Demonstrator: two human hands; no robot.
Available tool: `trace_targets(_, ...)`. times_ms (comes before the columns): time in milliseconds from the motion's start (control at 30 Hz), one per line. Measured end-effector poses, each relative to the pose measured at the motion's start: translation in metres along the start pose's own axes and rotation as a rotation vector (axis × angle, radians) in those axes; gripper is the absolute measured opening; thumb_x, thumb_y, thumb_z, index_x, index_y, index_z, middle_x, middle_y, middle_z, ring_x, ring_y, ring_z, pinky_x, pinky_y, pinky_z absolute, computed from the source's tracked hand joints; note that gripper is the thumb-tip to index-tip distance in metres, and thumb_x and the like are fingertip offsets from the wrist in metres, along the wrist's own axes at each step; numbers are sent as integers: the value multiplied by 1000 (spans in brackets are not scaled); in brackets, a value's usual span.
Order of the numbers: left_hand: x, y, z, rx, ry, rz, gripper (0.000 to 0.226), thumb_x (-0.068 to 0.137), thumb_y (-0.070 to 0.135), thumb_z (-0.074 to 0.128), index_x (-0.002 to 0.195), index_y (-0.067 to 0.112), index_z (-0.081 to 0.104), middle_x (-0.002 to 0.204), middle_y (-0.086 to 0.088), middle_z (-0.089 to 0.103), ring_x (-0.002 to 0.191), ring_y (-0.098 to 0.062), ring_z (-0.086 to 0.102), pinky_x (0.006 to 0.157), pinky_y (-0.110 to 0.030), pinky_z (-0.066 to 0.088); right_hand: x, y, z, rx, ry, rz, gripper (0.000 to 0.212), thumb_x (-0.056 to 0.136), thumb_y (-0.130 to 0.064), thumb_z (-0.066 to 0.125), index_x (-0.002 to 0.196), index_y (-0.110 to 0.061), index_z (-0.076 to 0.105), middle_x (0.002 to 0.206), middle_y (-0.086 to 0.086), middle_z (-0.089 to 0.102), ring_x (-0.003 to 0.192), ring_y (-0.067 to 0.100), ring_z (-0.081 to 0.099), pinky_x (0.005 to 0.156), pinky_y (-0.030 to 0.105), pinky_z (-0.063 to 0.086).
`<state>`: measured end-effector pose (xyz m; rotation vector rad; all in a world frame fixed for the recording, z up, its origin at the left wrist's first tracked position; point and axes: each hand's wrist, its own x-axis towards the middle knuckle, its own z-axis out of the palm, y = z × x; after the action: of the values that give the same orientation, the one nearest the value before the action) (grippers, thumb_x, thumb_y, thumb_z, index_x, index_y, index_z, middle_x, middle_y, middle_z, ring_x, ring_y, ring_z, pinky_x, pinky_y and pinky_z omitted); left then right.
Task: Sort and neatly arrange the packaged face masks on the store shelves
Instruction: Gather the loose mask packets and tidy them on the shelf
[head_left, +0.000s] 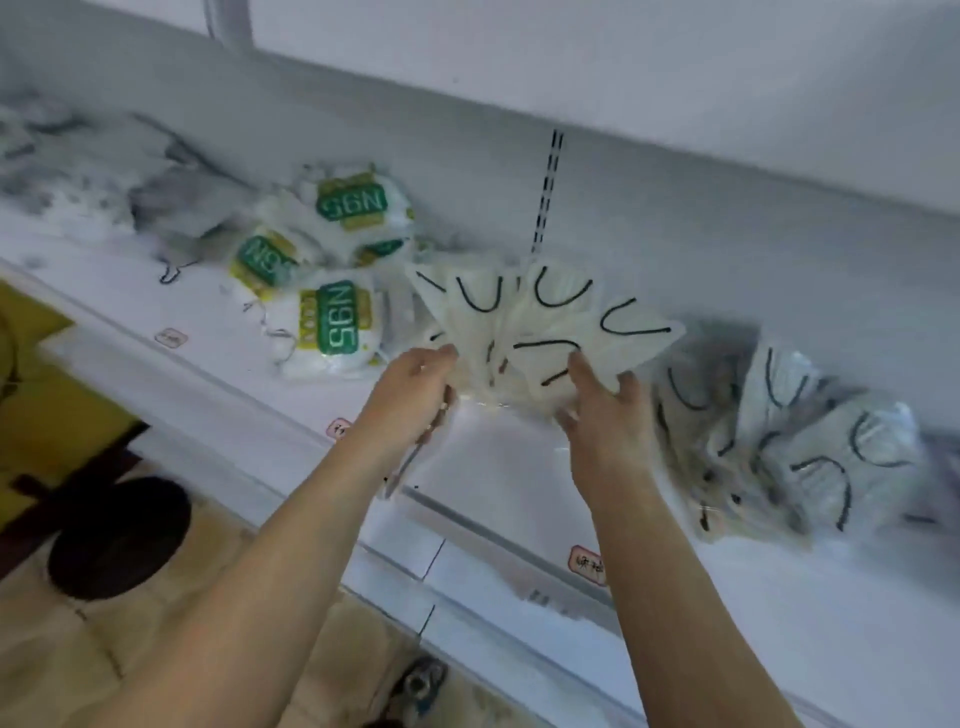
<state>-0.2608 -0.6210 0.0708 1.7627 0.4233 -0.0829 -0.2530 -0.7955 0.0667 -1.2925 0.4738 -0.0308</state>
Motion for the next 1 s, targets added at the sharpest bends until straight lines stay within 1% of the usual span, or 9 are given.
trace_targets(67, -2, -16, -25, 79, 47, 68, 25, 101, 47, 52, 114, 28, 64, 86, 2, 66, 62, -12, 53, 63, -31, 38, -9, 3, -6, -66, 35, -4, 80, 98, -30, 69, 162, -25, 22, 156, 0, 45, 135, 16, 52, 109, 37, 46)
trace_targets(133, -7, -30, -45, 82, 78, 156, 36, 94, 50, 55, 122, 29, 64, 87, 3, 68, 64, -8, 55, 70, -33, 40, -30, 7, -15, -147, 82, -91, 81, 100, -26, 66, 164, -26, 17, 166, -3, 29, 147, 13, 37, 118, 38, 34)
trace_targets(233, -11, -44, -61, 143, 76, 249, 29, 93, 44, 55, 115, 30, 67, 90, 4, 68, 70, -11, 59, 73, -31, 42, -58, 25, -15, -321, 103, -237, 71, 100, -17, 63, 161, -28, 28, 162, -9, 35, 145, 7, 36, 122, 43, 33)
trace_targets(333, -16, -57, -85, 358, 105, 414, 23, 99, 28, 57, 121, 25, 65, 92, 8, 65, 79, -13, 61, 75, -34, 49, -82, 44, 12, -597, 47, -358, 69, 97, -17, 63, 157, -29, 33, 159, -13, 38, 147, 11, 35, 123, 42, 31)
trace_targets(433, -8, -67, -143, 619, 223, 538, 35, 94, 34, 55, 124, 21, 66, 114, 1, 64, 108, -27, 54, 91, -48, 50, -98, 65, 62, -901, -12, -503, 68, 96, -15, 63, 157, -17, 35, 162, 0, 36, 154, 20, 23, 126, 35, 18)
trace_targets(567, 18, -83, -267, 823, 277, 389, 39, 96, 38, 59, 134, 28, 60, 135, 0, 55, 132, -31, 42, 103, -51, 39, -114, 93, 145, -1124, -99, -525, 67, 98, -21, 62, 157, -7, 33, 164, 10, 34, 157, 28, 15, 127, 38, 13)
trace_targets(733, 35, -102, -418, 961, 290, 182, 46, 100, 43, 53, 144, 30, 48, 147, 0, 46, 139, -28, 34, 108, -53, 32, -123, 114, 259, -1248, -241, -560, 72, 99, -29, 62, 159, -8, 29, 165, 11, 31, 157, 31, 15, 127, 43, 15)
trace_targets(900, 53, -109, -511, 1170, 423, 249, 51, 95, 43, 59, 144, 31, 49, 145, 1, 48, 137, -26, 39, 105, -56, 36, -118, 123, 375, -1351, -387, -671, 68, 101, -36, 57, 157, -8, 32, 163, 11, 35, 155, 32, 18, 124, 51, 23)
trace_targets(1000, 74, -109, -542, 1142, 413, 251, 50, 95, 42, 58, 142, 30, 49, 142, -1, 49, 137, -27, 38, 106, -56, 36, -114, 128, 435, -1392, -453, -679, 69, 101, -36, 56, 159, -10, 28, 165, 9, 31, 157, 30, 14, 125, 50, 20)
